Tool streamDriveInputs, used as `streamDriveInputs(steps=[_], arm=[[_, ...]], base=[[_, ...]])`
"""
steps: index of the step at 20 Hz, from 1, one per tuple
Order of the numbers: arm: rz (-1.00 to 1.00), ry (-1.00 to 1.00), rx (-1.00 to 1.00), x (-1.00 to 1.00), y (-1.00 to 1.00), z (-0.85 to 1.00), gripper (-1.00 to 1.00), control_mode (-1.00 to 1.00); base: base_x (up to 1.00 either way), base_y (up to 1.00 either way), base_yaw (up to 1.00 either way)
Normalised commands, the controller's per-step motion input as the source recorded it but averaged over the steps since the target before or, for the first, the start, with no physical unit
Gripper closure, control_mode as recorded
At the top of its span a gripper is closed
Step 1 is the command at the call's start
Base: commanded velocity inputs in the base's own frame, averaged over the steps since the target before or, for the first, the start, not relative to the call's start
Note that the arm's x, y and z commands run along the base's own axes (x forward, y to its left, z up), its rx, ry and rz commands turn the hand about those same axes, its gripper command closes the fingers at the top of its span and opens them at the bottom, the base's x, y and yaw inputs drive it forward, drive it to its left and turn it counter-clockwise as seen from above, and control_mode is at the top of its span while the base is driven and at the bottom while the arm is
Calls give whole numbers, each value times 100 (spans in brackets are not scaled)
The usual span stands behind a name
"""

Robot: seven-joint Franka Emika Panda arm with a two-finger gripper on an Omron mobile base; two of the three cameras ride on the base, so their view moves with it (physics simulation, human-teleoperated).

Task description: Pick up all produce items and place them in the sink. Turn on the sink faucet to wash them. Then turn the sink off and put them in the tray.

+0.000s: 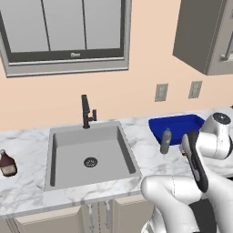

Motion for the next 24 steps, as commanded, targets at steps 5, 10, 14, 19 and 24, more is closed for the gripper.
streamDriveInputs(steps=[5, 10, 14, 19, 24], arm=[[4, 7, 0, 40, -4, -30, -100, -100], [1, 18, -2, 33, 0, -18, -100, -100], [0, 18, -2, 27, -3, -15, -100, -100], [0, 8, 0, 12, -24, -10, -100, -100], [0, 1, 0, 0, -38, -7, -100, -100]], base=[[0, 0, 0], [0, 0, 0], [0, 0, 0], [0, 0, 0], [0, 0, 0]])
